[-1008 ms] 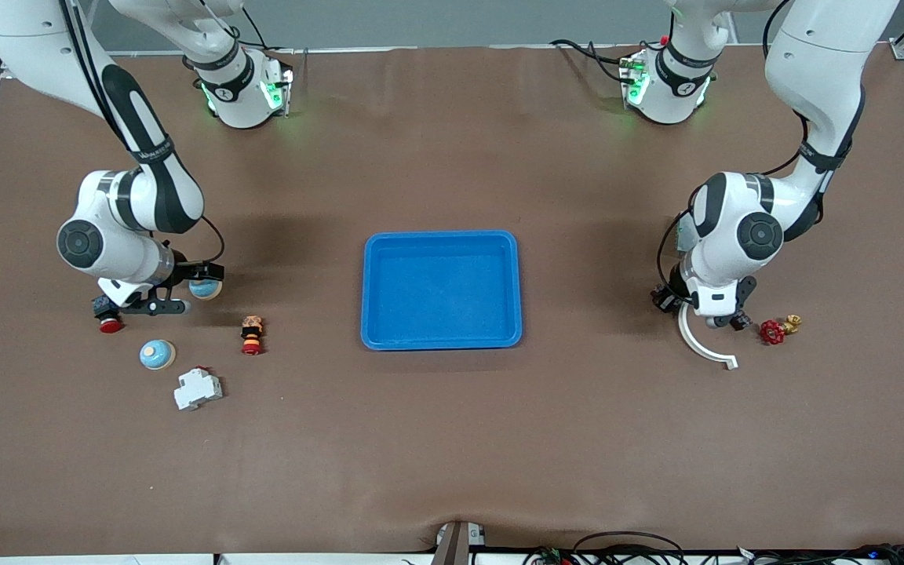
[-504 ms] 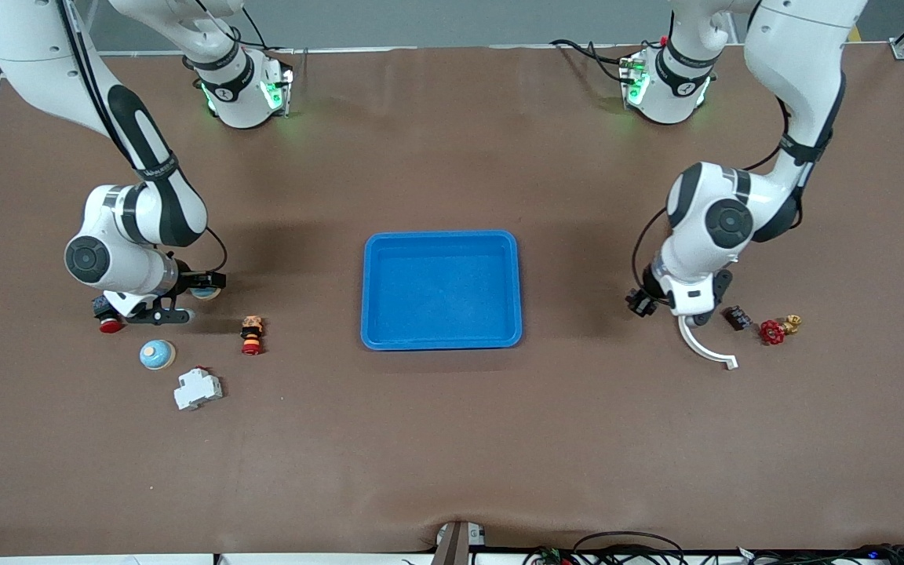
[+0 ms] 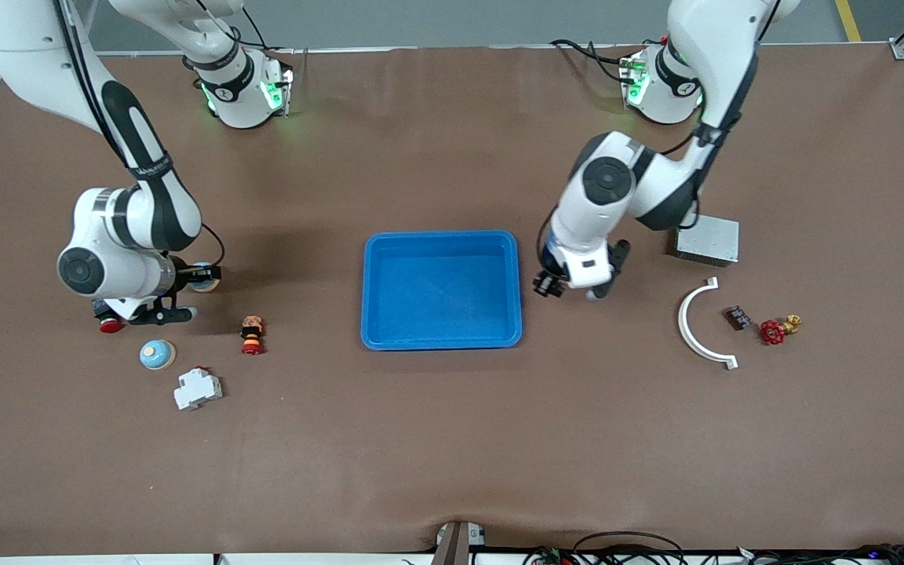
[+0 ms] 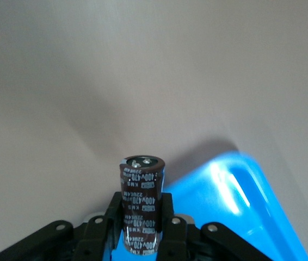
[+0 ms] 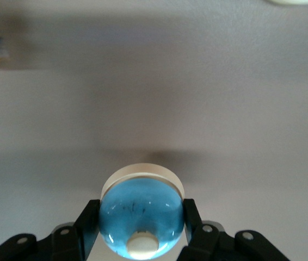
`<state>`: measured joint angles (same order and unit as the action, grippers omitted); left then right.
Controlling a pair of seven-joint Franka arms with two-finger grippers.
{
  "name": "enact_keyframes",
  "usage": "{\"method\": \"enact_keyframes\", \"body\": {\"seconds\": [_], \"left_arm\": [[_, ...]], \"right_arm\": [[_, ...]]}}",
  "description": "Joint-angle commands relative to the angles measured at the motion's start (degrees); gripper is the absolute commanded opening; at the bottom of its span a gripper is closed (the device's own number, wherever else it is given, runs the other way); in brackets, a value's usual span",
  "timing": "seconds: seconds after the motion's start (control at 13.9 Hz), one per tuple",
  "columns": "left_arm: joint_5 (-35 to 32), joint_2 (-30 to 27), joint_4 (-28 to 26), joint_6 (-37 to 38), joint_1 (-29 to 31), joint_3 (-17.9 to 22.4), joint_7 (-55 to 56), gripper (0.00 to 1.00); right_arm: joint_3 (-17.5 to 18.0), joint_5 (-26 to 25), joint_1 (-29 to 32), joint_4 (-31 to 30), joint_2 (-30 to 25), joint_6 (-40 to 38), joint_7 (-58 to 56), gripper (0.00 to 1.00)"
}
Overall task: Place electrolytic capacitor and blue bell in tray
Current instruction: 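Carry the capacitor and the blue bell over the blue tray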
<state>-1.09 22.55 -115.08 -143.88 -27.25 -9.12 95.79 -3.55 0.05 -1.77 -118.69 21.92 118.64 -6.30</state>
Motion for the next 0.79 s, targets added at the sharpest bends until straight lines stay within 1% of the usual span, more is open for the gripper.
{"method": "enact_keyframes", "body": {"seconds": [0.0, 0.14, 0.22, 0.29, 0.36, 0.43, 0.5, 0.58, 0.65, 0.72], "left_arm": [[0.3, 4.9, 6.2, 1.0, -3.4, 0.3, 7.2, 0.0], [0.3, 8.7, 8.9, 1.0, -7.2, 0.5, 12.4, 0.0], [0.3, 10.1, 9.4, 1.0, -8.2, 0.5, 13.6, 0.0], [0.3, 11.5, 9.4, 1.0, -9.6, 0.5, 14.1, 0.0], [0.3, 12.2, 9.5, 1.0, -10.1, 0.5, 14.5, 0.0], [0.3, 12.4, 9.3, 1.0, -10.1, 0.5, 14.9, 0.0], [0.3, 12.5, 9.2, 1.1, -10.0, 0.5, 14.9, 0.28], [0.3, 12.6, 9.2, 1.1, -10.1, 0.5, 15.1, 0.88], [0.3, 12.5, 9.2, 1.1, -10.1, 0.5, 15.1, 1.0], [0.3, 12.0, 9.2, 1.3, -10.0, 0.5, 15.2, 1.0]], "right_arm": [[0.3, 1.2, -3.1, 9.1, -2.8, -13.4, 2.3, 0.03], [0.5, 1.9, -8.2, 9.2, -5.8, -14.6, 10.7, 0.02], [0.5, 4.7, -10.5, 9.1, -6.7, -15.5, 13.6, 0.01], [0.4, 11.0, -14.9, 9.0, -7.7, -16.4, 19.2, 0.0], [0.4, 12.9, -18.1, 9.0, -7.9, -16.2, 25.0, 0.0], [0.4, 13.4, -22.0, 9.1, -7.9, -15.3, 31.3, 0.0], [0.4, 13.4, -25.4, 9.0, -7.8, -12.6, 36.1, 0.0], [0.4, 13.5, -29.0, 9.0, -7.3, -8.7, 41.0, 0.0], [0.4, 13.4, -32.3, 8.9, -6.7, -4.9, 45.1, 0.0], [0.4, 13.4, -35.2, 8.0, -5.3, -0.6, 48.2, 0.0]]}}
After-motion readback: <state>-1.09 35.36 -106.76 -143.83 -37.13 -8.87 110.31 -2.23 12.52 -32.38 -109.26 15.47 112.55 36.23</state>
